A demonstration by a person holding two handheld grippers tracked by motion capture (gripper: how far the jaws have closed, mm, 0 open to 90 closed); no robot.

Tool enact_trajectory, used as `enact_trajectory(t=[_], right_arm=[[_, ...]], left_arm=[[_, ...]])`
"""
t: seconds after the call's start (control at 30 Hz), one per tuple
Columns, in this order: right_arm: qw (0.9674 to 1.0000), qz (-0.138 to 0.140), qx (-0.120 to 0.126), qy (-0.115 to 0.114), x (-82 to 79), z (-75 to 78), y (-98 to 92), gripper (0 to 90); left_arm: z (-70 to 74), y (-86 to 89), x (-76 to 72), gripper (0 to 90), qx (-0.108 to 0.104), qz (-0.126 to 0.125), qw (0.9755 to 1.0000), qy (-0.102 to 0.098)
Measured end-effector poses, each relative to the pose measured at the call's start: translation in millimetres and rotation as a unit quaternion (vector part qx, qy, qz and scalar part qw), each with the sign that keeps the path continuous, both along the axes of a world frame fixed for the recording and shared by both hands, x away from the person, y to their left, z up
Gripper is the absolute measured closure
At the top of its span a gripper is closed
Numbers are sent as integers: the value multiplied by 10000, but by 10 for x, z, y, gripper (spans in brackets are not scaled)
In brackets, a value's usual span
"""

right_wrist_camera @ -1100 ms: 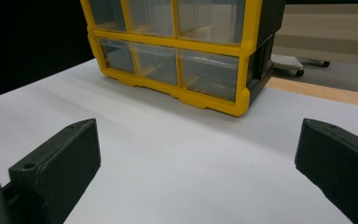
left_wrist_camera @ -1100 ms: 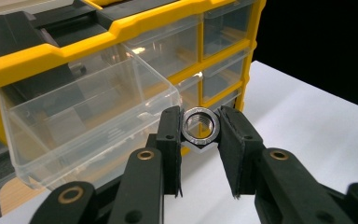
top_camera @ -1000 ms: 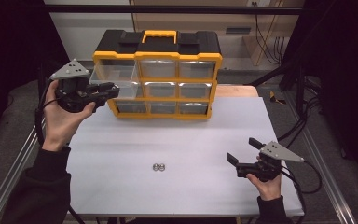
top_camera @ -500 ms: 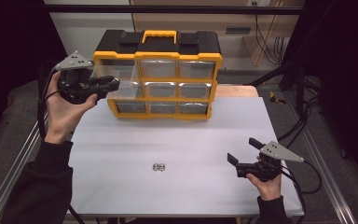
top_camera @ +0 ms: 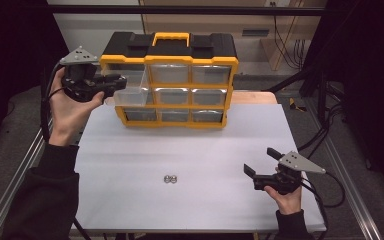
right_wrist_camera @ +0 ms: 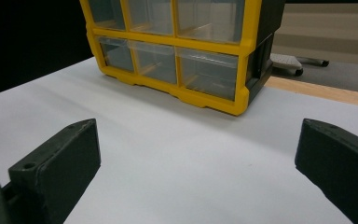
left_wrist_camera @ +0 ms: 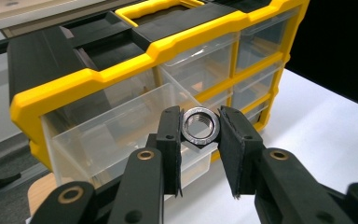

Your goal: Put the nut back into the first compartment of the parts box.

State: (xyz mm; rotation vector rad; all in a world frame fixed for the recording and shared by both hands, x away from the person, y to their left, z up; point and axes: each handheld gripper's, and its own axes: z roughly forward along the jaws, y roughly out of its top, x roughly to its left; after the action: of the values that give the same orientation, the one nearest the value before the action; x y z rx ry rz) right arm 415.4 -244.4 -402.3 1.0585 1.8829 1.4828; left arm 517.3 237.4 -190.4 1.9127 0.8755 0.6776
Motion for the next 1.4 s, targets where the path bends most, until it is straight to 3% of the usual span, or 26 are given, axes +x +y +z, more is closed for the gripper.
enact_trajectory(t=[0.77,1.2,1.27,1.4], right_arm=[[10000,2,-8,7,-2,2,-2,5],[10000,21,-23,11,-2,1,-4,5],[10000,26,-27,-1,0,-1,-3,5],[10000,22,-32,9,3,-4,2,5]], left_arm=[[-90,30,322,700,51,350,9993,100],[-200,42,472,700,173,481,9984,230],[-221,44,481,700,108,502,9982,304],[-252,57,508,699,219,519,9981,264]])
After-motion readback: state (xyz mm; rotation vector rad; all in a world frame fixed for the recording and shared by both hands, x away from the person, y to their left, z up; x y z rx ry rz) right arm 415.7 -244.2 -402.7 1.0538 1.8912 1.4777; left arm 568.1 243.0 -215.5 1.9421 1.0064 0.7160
